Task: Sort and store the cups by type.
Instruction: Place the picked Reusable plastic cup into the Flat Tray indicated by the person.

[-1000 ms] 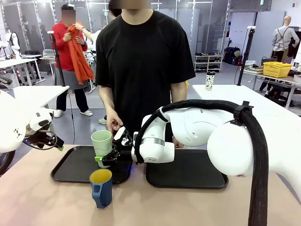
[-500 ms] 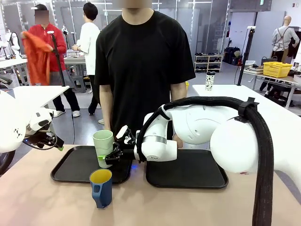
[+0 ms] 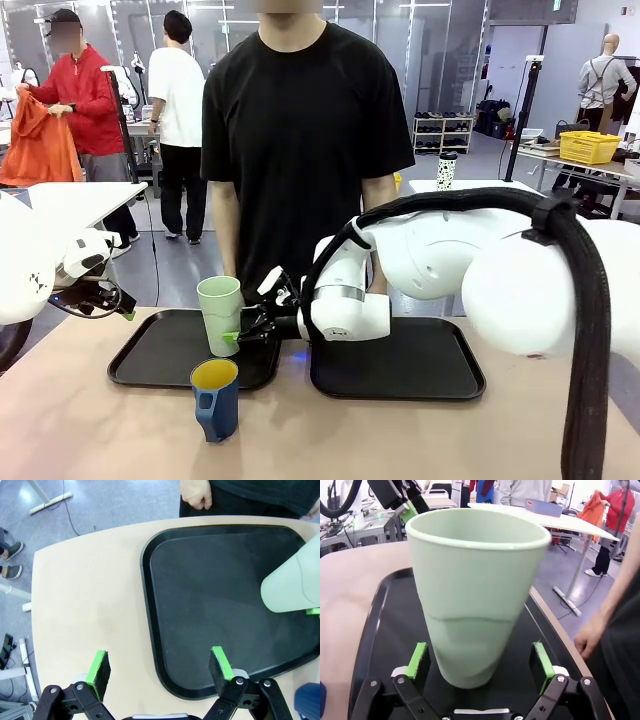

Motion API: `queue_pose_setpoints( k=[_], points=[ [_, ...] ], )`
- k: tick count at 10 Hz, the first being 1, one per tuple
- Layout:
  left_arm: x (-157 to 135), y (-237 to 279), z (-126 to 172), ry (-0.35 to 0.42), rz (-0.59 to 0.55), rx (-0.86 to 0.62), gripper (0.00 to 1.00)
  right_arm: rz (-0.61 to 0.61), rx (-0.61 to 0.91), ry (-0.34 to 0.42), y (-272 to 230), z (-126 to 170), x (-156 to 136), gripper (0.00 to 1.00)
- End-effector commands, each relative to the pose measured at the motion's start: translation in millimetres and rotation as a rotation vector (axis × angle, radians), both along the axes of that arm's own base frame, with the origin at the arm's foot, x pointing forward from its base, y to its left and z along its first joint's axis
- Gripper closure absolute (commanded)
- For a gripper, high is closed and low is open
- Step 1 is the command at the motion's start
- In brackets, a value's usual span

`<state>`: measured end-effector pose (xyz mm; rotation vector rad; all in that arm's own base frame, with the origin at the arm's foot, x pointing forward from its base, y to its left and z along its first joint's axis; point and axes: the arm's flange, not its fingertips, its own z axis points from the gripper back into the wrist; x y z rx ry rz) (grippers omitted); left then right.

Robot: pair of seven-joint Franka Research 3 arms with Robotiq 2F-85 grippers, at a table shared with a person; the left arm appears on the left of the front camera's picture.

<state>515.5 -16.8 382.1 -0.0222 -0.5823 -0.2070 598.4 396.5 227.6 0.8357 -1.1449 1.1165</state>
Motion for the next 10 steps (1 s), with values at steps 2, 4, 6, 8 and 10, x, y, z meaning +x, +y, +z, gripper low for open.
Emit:
queue_pose_setpoints(
  k=[2,4,6,8,10],
  points=[
    [0,0,1,-0.001,0.0,0.0,0.0,-0.075,-0.03,0.033,-40,14,-13,0.0],
    [0,0,1,-0.001,0.0,0.0,0.0,-0.124,-0.142,0.014,-76,36,-26,0.0],
    [0,0,1,-0.001,0.0,0.0,0.0,-0.168,-0.284,-0.017,-110,77,-51,0.0],
    [0,0,1,-0.001,0.0,0.0,0.0,-0.177,-0.348,-0.003,-138,113,-81,0.0],
    [0,0,1,-0.001,0.0,0.0,0.0,-0.162,-0.387,-0.001,-149,128,-99,0.0]
  ],
)
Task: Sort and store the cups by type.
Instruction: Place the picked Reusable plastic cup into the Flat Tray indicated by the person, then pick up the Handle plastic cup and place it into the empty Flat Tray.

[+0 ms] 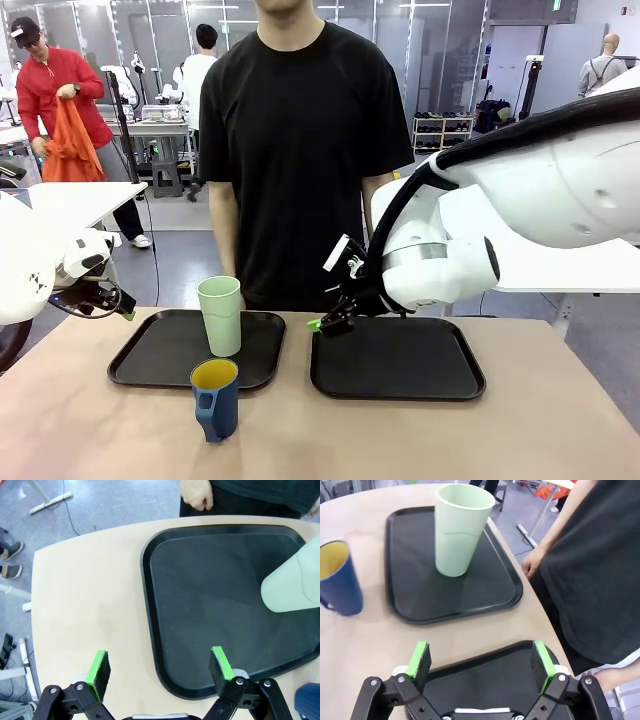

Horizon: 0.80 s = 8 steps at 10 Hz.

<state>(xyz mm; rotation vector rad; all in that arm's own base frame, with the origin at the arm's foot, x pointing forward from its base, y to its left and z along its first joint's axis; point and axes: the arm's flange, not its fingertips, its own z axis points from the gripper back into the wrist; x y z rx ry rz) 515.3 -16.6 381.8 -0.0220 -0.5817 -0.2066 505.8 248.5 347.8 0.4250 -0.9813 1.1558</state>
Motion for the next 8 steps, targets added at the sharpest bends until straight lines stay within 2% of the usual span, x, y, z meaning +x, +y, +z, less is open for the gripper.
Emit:
queue_pose_setpoints(
  k=[1,8],
  points=[
    [0.0,0.2,1.1,-0.002,0.0,0.0,0.0,-0.008,0.02,-0.007,5.2,-8.9,14.7,0.0],
    [0.0,0.2,1.1,-0.002,0.0,0.0,0.0,-0.008,0.02,-0.007,5.2,-8.9,14.7,0.0]
  ],
)
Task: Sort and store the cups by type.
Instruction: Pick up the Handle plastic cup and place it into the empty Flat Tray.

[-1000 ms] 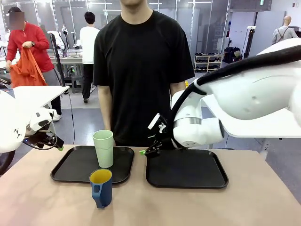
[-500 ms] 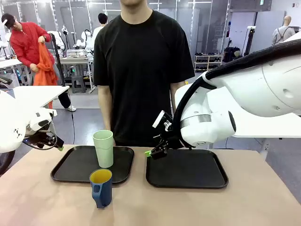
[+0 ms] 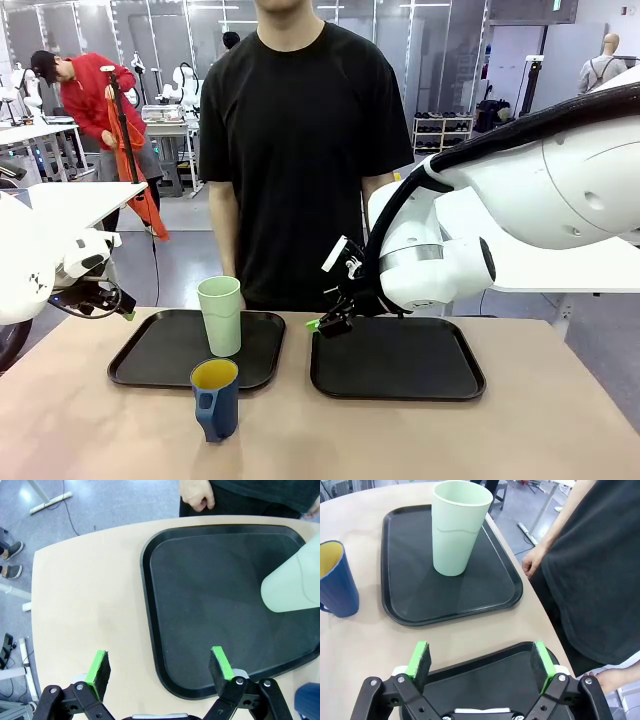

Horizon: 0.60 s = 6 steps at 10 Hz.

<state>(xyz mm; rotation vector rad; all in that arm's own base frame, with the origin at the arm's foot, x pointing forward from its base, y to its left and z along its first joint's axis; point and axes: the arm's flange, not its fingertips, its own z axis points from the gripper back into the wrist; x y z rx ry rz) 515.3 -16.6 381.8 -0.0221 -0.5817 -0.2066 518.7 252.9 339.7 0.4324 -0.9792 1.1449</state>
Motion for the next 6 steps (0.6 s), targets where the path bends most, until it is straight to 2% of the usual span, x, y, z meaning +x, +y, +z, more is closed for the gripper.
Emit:
queue_pose_setpoints(
  k=[1,5,6],
  points=[
    [0,0,1,-0.002,0.0,0.0,0.0,-0.003,0.013,-0.015,1,-1,2,0.0],
    [0,0,1,-0.002,0.0,0.0,0.0,0.0,0.0,0.0,0,0,0,0.0],
    [0,0,1,-0.002,0.0,0.0,0.0,0.027,-0.166,-0.082,-19,34,-23,0.0]
  ],
)
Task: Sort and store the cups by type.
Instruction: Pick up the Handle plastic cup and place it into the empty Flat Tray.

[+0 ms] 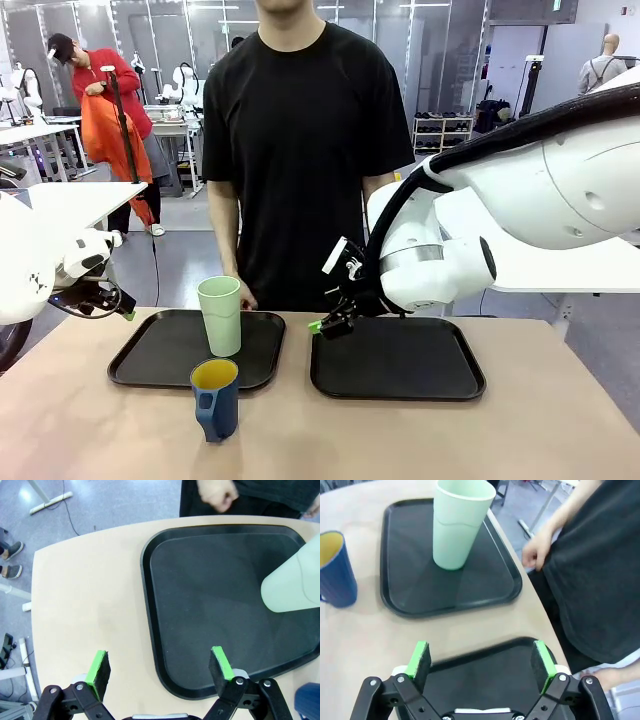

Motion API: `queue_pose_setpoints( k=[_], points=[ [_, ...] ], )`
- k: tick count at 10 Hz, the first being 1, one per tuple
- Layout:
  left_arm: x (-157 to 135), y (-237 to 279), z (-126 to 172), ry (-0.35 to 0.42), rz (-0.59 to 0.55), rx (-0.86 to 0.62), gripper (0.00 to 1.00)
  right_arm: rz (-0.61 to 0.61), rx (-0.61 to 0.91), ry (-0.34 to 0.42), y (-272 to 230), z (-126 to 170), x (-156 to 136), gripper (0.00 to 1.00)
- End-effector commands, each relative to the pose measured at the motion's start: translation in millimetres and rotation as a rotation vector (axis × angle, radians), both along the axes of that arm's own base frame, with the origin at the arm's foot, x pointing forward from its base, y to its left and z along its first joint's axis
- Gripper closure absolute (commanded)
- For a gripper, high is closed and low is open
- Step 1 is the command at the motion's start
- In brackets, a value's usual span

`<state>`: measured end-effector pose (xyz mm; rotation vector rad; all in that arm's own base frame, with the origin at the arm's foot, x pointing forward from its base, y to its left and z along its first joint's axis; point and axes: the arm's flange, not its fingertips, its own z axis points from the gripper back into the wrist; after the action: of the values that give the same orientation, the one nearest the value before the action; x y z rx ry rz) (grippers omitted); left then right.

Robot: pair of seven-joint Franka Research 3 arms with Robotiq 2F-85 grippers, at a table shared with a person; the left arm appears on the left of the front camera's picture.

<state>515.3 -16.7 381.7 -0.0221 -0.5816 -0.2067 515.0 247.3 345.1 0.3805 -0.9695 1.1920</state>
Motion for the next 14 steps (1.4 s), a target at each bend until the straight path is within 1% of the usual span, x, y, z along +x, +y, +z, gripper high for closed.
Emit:
queue_pose_setpoints(
  k=[1,2,3,4,5,6,7,8,9,10,12,13,14],
  points=[
    [0,0,1,-0.002,0.0,0.0,0.0,0.027,-0.205,-0.08,-42,60,-36,0.0],
    [0,0,1,-0.002,0.0,0.0,0.0,0.045,-0.281,-0.098,-70,83,-41,0.0],
    [0,0,1,-0.002,0.0,0.0,0.0,0.039,-0.405,-0.096,-100,106,-47,0.0],
    [0,0,1,-0.002,0.0,0.0,0.0,0.056,-0.539,-0.066,-127,127,-55,0.0],
    [0,0,1,-0.002,0.0,0.0,0.0,0.038,-0.625,-0.024,-151,147,-65,0.0],
    [0,0,1,-0.002,0.0,0.0,0.0,0.056,-0.696,0.027,-173,166,-74,0.0],
    [0,0,1,-0.002,0.0,0.0,0.0,0.041,-0.74,0.109,-190,177,-79,0.0],
    [0,0,1,-0.002,0.0,0.0,0.0,0.069,-0.736,0.166,-200,185,-82,0.0],
    [0,0,1,-0.002,0.0,0.0,0.0,0.058,-0.741,0.21,-207,192,-85,0.0],
    [0,0,1,-0.002,0.0,0.0,0.0,0.072,-0.753,0.277,-212,194,-88,0.0],
    [0,0,1,-0.002,0.0,0.0,0.0,0.116,-0.748,0.311,-213,185,-84,0.0],
    [0,0,1,-0.002,0.0,0.0,0.0,0.12,-0.739,0.308,-213,179,-82,0.0],
    [0,0,1,-0.002,0.0,0.0,0.0,0.111,-0.777,0.282,-215,199,-98,0.0]
  ],
)
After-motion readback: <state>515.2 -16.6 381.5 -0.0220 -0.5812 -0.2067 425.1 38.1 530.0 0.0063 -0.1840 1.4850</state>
